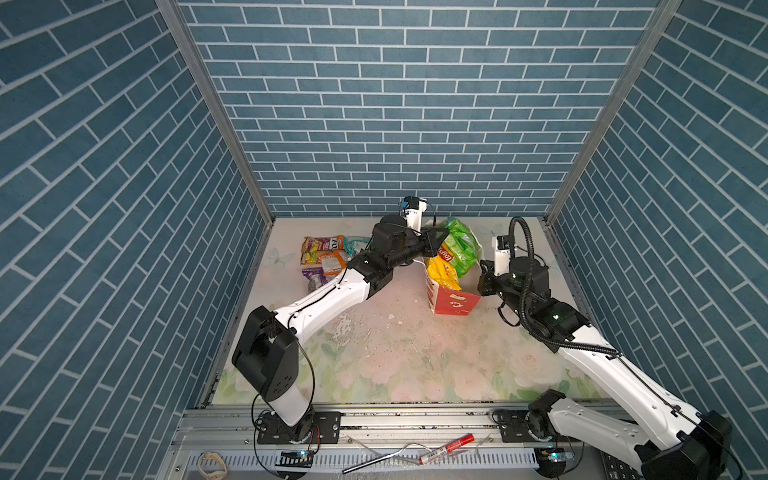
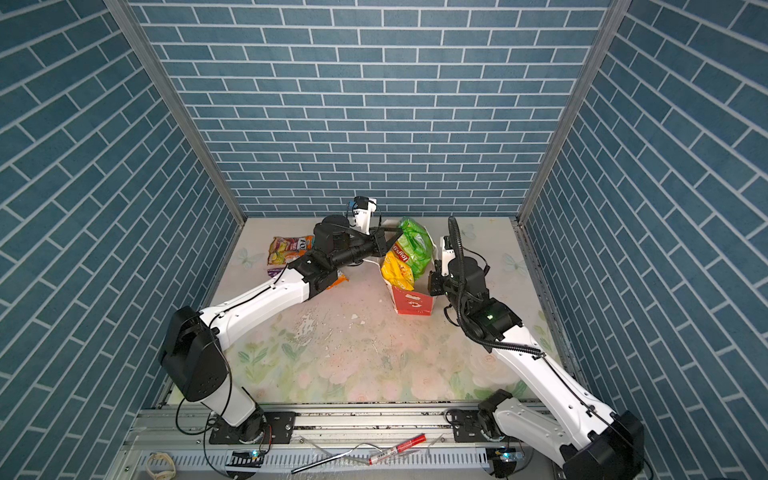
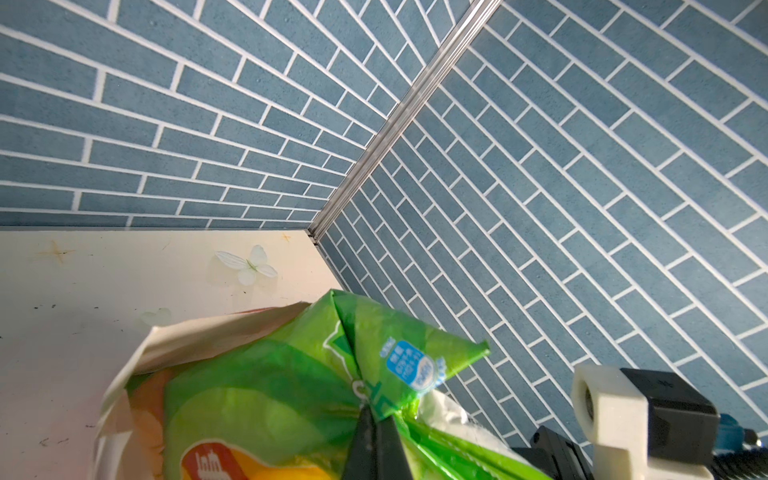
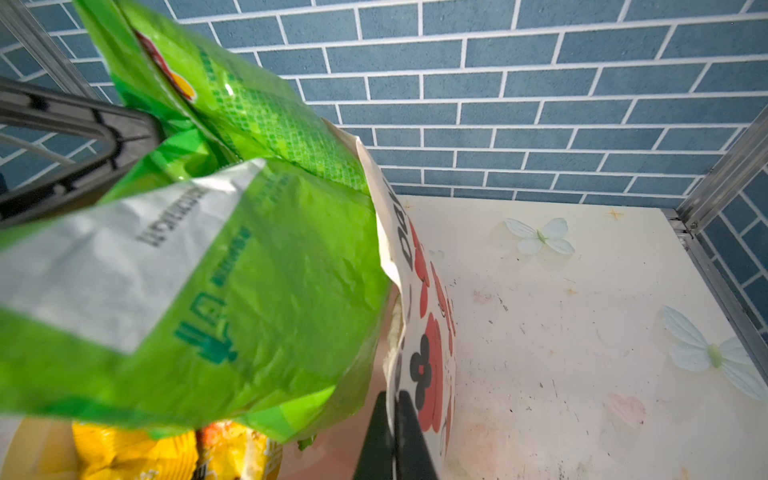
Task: Take the snacks out of the paper bag
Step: 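Lift the green chip bag higher, clearing the paper bag mouth, with the left gripper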
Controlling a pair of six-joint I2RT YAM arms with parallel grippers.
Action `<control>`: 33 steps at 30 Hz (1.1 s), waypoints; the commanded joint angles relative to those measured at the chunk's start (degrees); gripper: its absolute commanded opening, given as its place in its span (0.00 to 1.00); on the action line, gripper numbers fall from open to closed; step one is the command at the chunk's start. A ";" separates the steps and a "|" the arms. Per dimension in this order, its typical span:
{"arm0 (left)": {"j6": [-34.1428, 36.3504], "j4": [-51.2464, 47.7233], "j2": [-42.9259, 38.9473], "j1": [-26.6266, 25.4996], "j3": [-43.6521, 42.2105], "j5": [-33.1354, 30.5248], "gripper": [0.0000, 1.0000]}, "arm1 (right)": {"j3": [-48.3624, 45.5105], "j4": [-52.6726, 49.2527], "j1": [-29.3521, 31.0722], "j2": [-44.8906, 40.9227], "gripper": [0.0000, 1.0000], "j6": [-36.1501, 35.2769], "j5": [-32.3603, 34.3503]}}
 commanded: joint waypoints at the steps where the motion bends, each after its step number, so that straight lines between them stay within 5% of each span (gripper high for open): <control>1: 0.88 1.72 -0.72 0.44 1.88 1.02 0.00 | 0.32 -1.84 0.06 0.77 0.00 1.45 0.26; 33: -2.78 4.27 3.87 1.76 10.98 6.50 0.00 | 1.66 -2.15 0.03 0.05 0.00 1.45 0.61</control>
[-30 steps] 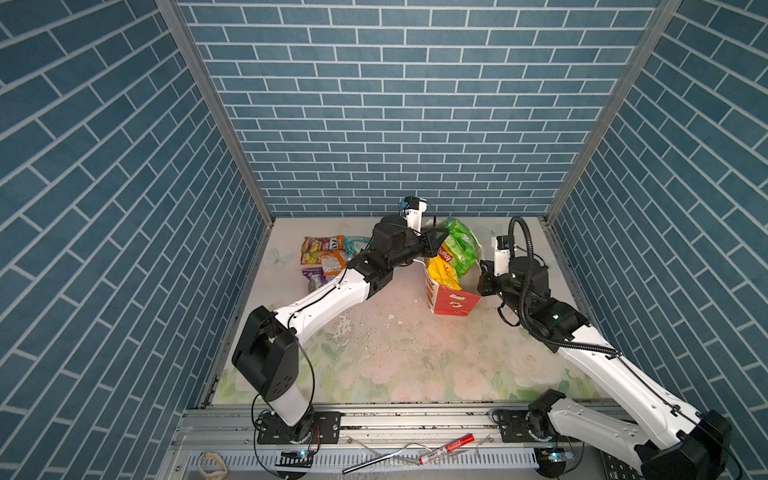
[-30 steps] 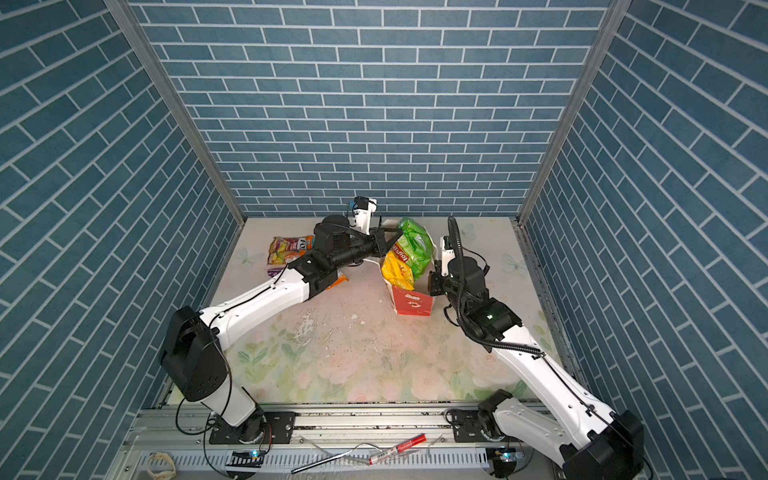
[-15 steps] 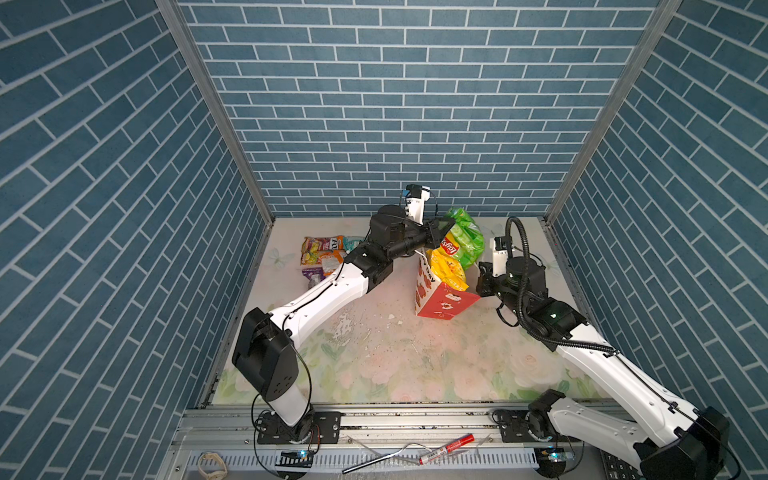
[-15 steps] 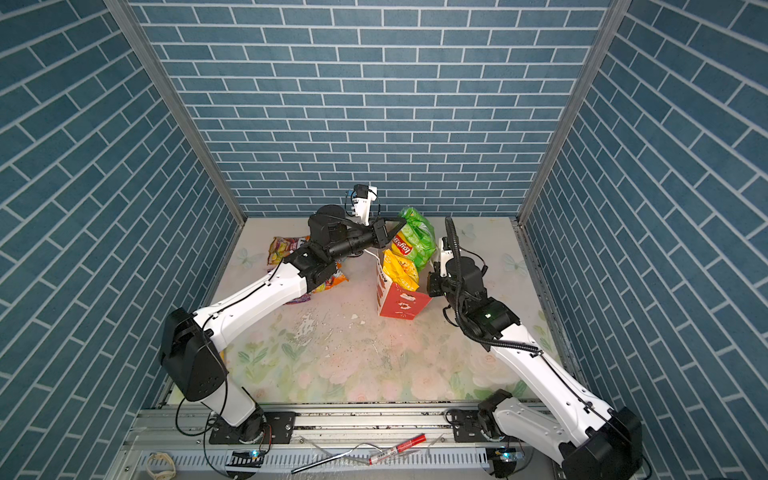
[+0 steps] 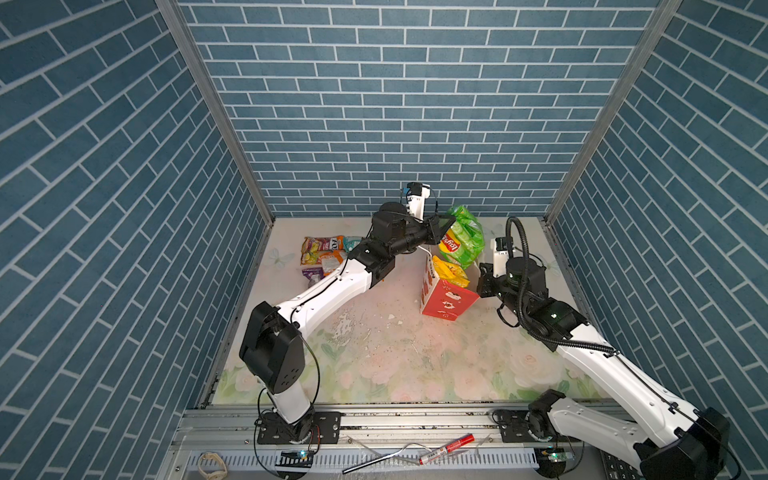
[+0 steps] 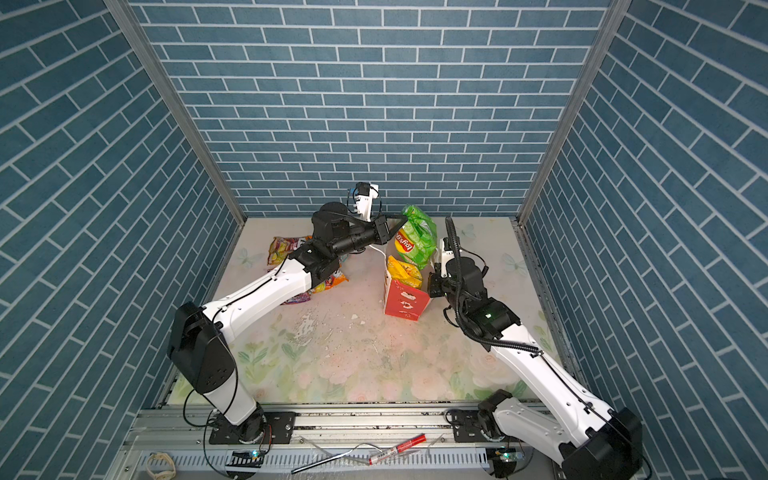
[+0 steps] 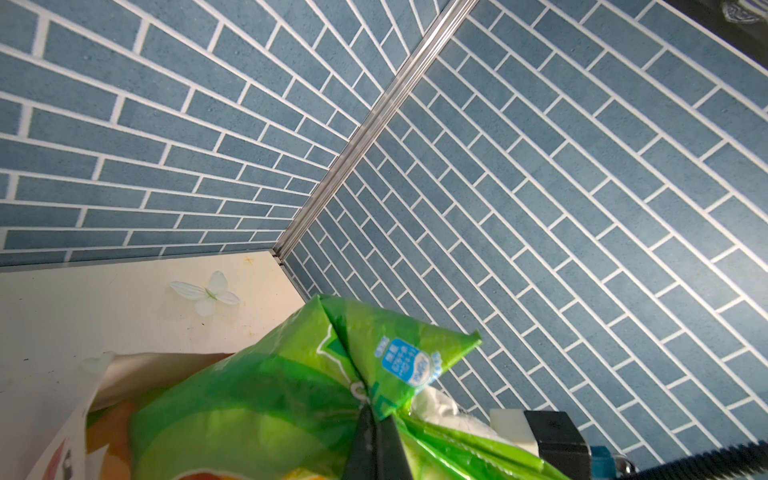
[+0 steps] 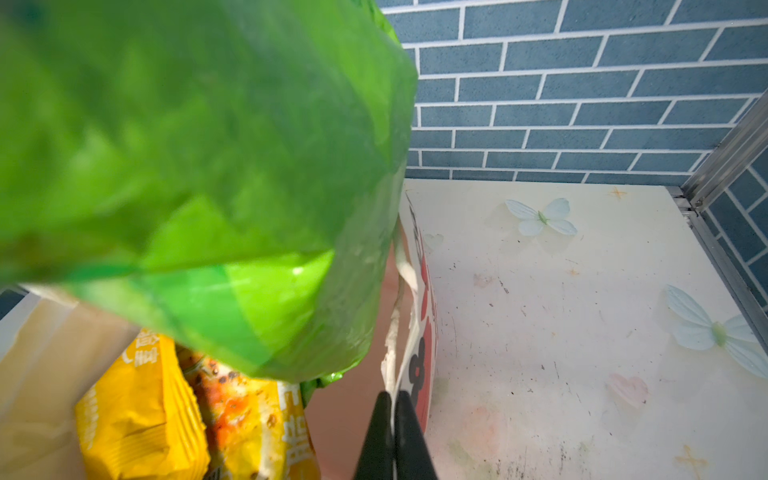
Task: Take the snacks out of the paper bag
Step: 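Lift the green chip bag higher, clearing the paper bag mouth, with the left gripper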
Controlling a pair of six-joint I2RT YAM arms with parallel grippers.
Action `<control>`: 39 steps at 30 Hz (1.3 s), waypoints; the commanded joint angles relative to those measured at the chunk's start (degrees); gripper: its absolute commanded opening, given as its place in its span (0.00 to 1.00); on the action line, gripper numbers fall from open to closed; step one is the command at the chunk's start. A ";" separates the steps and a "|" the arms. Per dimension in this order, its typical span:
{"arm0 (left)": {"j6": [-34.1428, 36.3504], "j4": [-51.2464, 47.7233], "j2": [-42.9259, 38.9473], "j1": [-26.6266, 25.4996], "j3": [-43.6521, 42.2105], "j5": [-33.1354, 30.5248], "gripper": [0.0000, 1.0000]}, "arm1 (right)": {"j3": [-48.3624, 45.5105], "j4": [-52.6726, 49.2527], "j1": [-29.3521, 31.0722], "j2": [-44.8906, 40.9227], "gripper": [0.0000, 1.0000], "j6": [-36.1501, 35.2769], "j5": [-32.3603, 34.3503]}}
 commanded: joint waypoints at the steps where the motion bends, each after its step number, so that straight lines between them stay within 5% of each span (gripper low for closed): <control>1: -0.38 3.54 0.29 0.62 3.09 1.48 0.00 | 1.67 -0.38 0.02 -0.65 0.00 0.45 0.56; 39: -2.40 4.25 1.51 1.80 11.32 5.08 0.00 | 3.30 -1.45 0.08 -0.42 0.00 0.37 1.36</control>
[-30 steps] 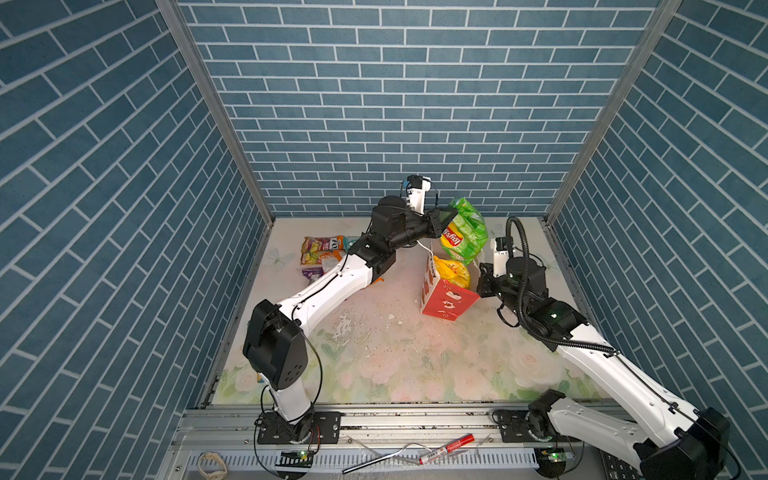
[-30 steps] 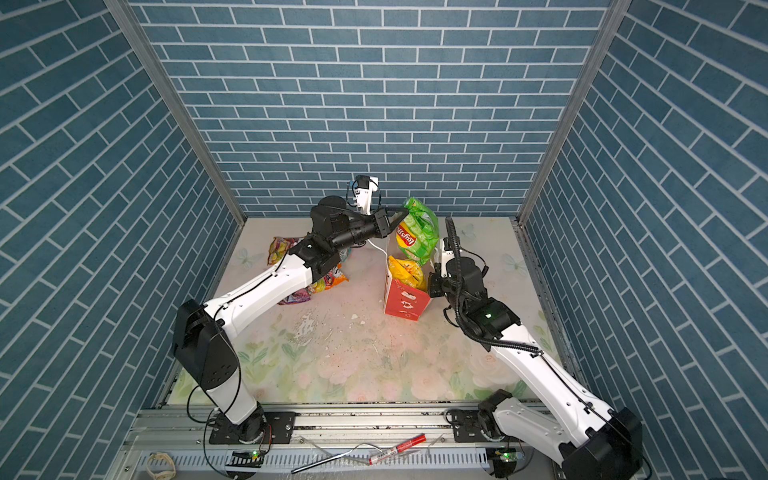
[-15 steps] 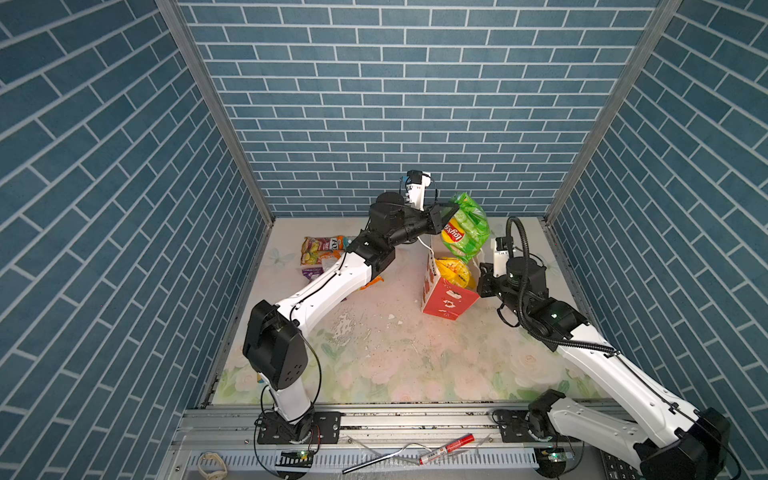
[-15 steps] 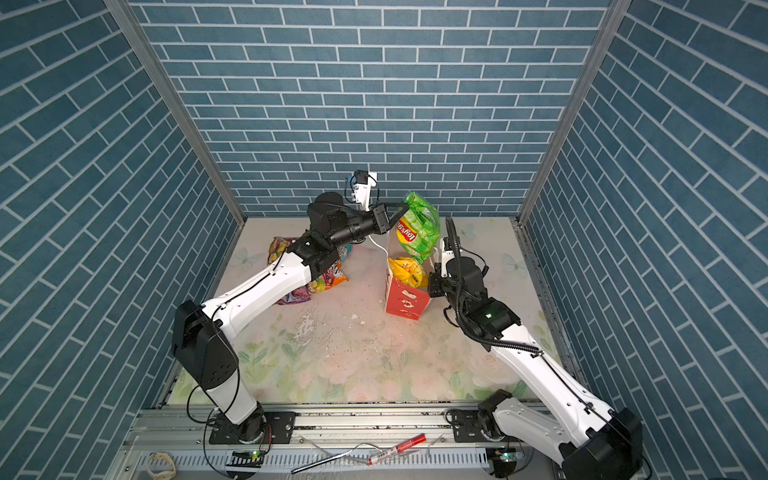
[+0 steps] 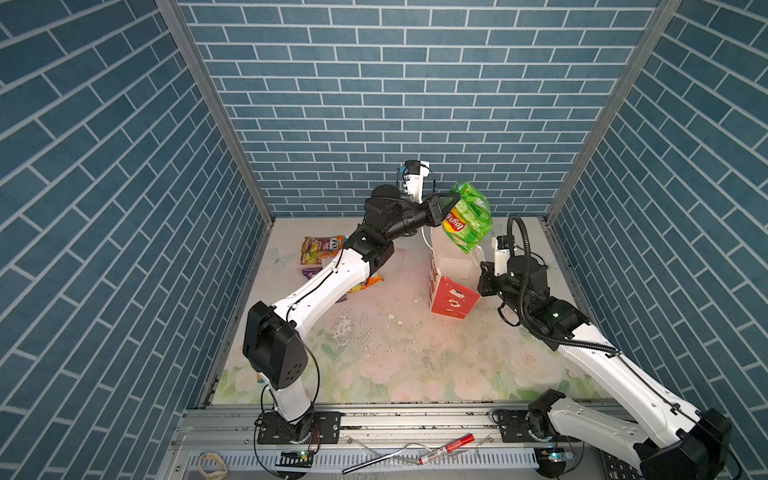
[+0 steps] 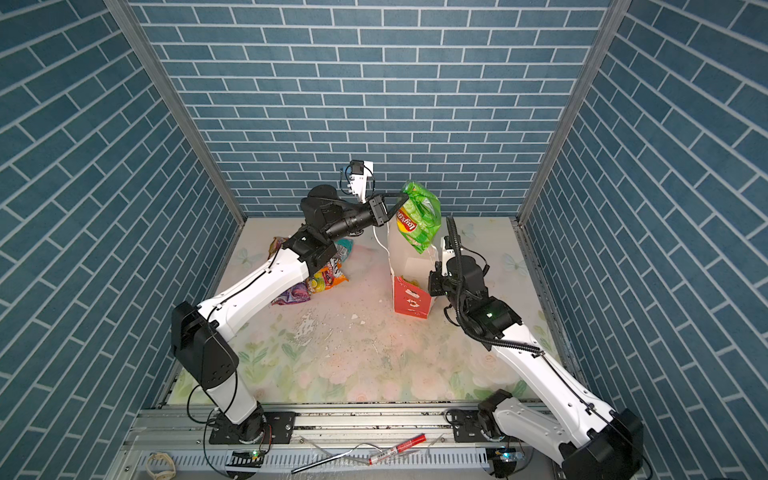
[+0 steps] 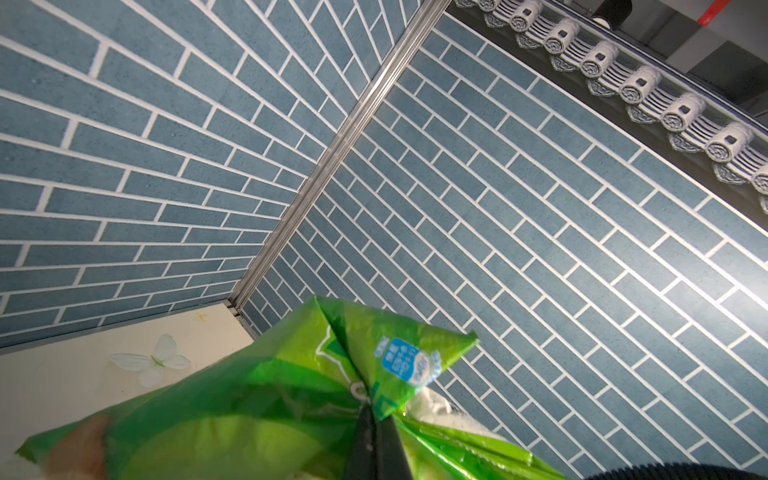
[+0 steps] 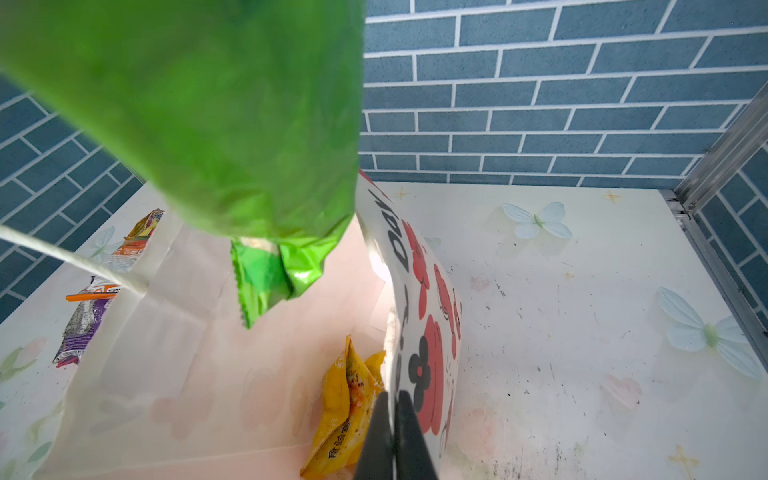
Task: Take the snacks out of the paper bag
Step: 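Lift the green chip bag higher, clearing the paper bag mouth, with the left gripper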
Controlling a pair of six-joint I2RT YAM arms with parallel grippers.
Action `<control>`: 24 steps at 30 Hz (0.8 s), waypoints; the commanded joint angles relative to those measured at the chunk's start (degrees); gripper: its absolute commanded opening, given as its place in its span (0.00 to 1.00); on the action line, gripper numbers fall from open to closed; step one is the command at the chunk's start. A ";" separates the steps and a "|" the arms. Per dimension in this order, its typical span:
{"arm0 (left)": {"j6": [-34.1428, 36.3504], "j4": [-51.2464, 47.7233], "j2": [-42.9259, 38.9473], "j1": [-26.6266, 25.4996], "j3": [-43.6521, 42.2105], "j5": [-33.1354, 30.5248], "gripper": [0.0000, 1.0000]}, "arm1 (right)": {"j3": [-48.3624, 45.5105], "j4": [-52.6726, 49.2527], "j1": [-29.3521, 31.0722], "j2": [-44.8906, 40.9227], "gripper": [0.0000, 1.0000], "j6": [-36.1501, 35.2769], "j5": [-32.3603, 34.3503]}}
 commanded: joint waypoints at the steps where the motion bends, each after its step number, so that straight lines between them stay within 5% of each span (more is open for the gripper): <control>1: -0.53 2.92 0.49 0.62 2.56 1.27 0.00 | 2.19 -0.45 0.03 -0.35 0.00 0.38 0.90; 10: -6.41 5.18 0.54 3.43 3.69 1.72 0.00 | 1.68 -0.12 0.05 -0.50 0.00 1.17 0.81; 24: -6.67 -4.55 2.76 4.97 14.24 3.06 0.00 | -2.07 1.72 0.04 -3.38 0.00 2.49 0.72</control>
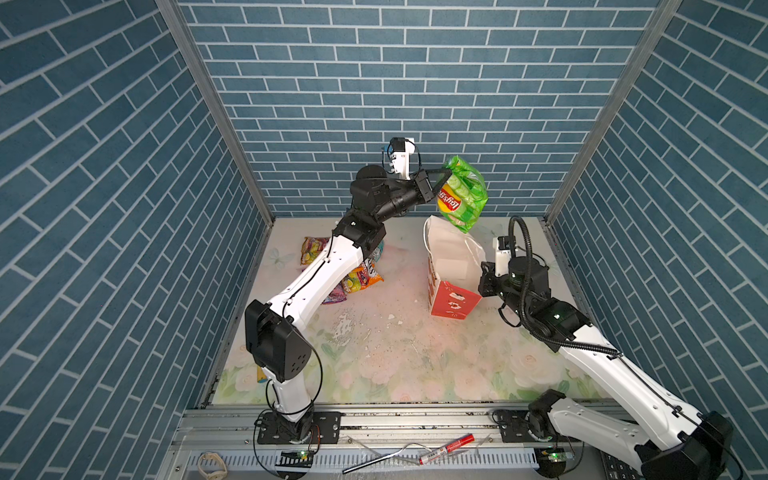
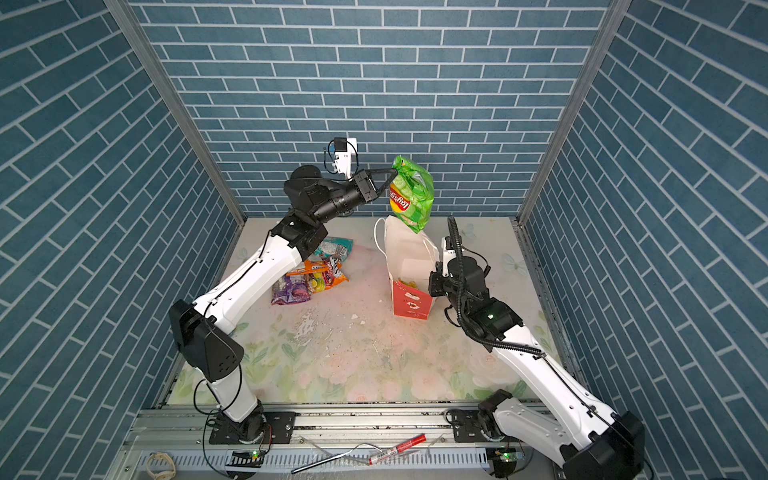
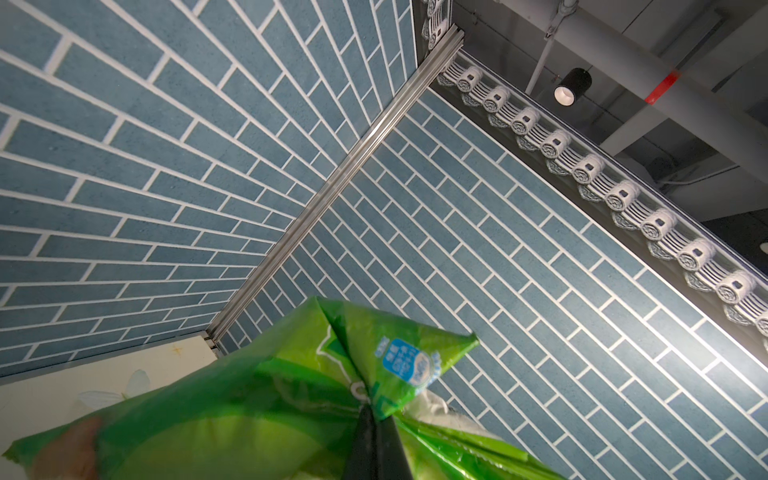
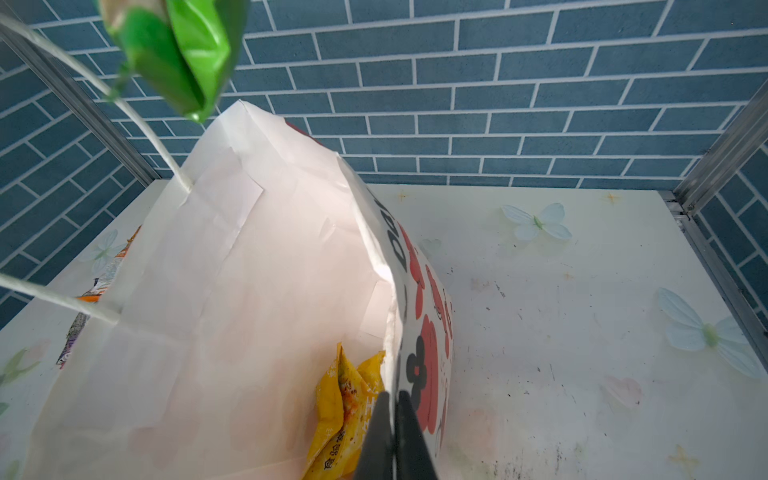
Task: Take the snacks out of the paper bag
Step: 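Lift the green chip bag higher, clearing the paper bag mouth, with the left gripper, then carry the green chip bag with the left gripper over the snack pile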
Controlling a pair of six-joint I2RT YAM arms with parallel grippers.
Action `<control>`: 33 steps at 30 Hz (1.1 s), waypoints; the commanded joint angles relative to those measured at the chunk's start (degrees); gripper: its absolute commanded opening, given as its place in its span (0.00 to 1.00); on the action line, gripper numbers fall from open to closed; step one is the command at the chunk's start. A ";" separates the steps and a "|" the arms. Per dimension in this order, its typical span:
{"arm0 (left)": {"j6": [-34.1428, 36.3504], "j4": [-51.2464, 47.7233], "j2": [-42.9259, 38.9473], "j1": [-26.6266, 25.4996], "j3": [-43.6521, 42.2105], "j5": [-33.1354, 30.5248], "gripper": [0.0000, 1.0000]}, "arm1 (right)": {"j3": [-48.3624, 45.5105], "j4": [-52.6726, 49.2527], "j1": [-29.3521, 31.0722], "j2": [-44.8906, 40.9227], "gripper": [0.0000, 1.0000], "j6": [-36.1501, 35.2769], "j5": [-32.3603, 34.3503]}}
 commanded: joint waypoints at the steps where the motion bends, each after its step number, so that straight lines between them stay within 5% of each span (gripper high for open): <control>1: 1.22 -2.86 0.02 0.97 3.97 0.49 0.00 | -1.55 1.82 0.09 -2.41 0.00 2.03 0.51; 16: 11.13 -17.95 -4.44 5.23 9.89 -4.68 0.00 | -0.64 1.30 0.00 -1.62 0.00 0.81 -0.03; 25: 11.92 -18.50 -12.37 13.41 1.03 -9.53 0.00 | 1.94 -0.15 0.04 0.30 0.00 -0.93 2.77; 33: 14.33 -29.52 -13.39 20.52 1.36 -14.03 0.00 | 11.43 -8.58 0.07 5.03 0.00 2.72 4.37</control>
